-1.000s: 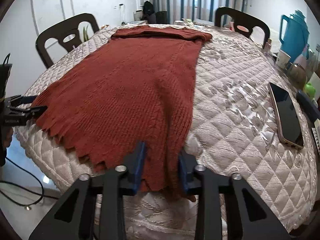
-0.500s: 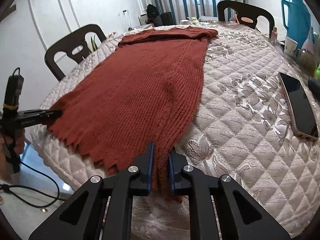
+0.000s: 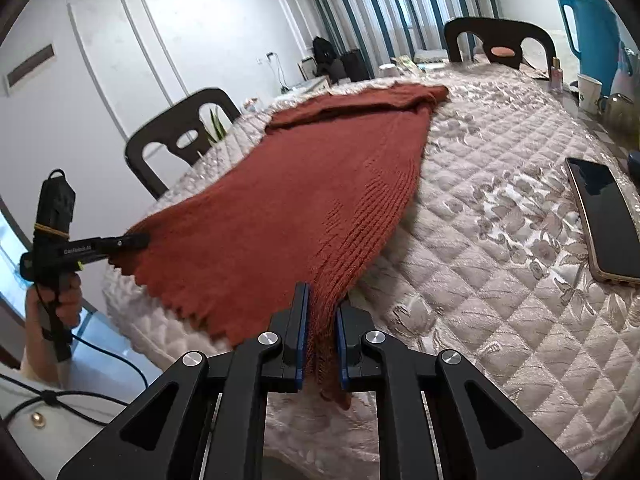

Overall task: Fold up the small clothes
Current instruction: 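Lift the hem with both grippers and carry it toward the collar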

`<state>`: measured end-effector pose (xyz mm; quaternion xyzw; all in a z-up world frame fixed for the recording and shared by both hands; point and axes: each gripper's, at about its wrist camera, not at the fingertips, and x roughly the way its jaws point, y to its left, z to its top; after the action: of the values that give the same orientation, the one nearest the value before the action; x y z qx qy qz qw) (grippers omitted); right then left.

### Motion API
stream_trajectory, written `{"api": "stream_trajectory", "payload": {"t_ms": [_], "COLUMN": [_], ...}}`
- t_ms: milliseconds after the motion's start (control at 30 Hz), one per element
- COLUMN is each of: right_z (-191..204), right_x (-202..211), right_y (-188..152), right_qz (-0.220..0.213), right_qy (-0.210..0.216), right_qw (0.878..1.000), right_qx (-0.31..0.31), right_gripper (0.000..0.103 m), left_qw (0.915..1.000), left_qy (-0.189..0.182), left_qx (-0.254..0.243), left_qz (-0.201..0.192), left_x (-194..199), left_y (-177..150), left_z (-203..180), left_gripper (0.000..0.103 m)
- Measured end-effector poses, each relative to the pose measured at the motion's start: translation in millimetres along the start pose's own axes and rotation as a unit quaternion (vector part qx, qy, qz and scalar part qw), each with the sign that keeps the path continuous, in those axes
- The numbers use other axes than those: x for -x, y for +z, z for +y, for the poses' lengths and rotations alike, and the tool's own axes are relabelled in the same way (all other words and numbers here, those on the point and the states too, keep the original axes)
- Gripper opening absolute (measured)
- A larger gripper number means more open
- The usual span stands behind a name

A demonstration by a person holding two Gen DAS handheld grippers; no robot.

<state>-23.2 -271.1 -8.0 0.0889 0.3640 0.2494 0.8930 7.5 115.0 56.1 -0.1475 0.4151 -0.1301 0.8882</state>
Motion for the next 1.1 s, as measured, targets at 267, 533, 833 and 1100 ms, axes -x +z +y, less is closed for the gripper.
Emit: {"api": "stream_trajectory", "payload": {"t_ms": [267,533,833,1100], "right_z": [1.3,3.2,1.1,-11.1], "right_x": [29.0,58.1,68.8,46.8], "right_y": [-10.0,-19.5,28.1,83.6], "right_qz": [-0.033,-0.061,-0.119,-0.129], "right_qy": [0.044,0.068,0.065,0.049], "right_qw": [0.998,0.995,0.991,0.99], "right_qx": [-0.019,-0.026,0.001,0.008], "right_gripper": [0.011,0.011,0.011,0.011], "left_qw": [0.9992,0.9976,0.994,0.9939], "left_qy": [-0.031,-0.059,-0.059,-0.058], "left_qx": [0.006,0.013,0.002,-0.007], "left_qz": [-0.026,-0.035,-0.093,-0.094], "left_x": [28.3,53.6,64.1,37.2], "left_y": [-8.0,-20.2,31.3,87.2], "left_z": [-3.0,-7.4,-7.8,-8.6], "left_gripper": [0.01,0.01,0.01,0.011]}}
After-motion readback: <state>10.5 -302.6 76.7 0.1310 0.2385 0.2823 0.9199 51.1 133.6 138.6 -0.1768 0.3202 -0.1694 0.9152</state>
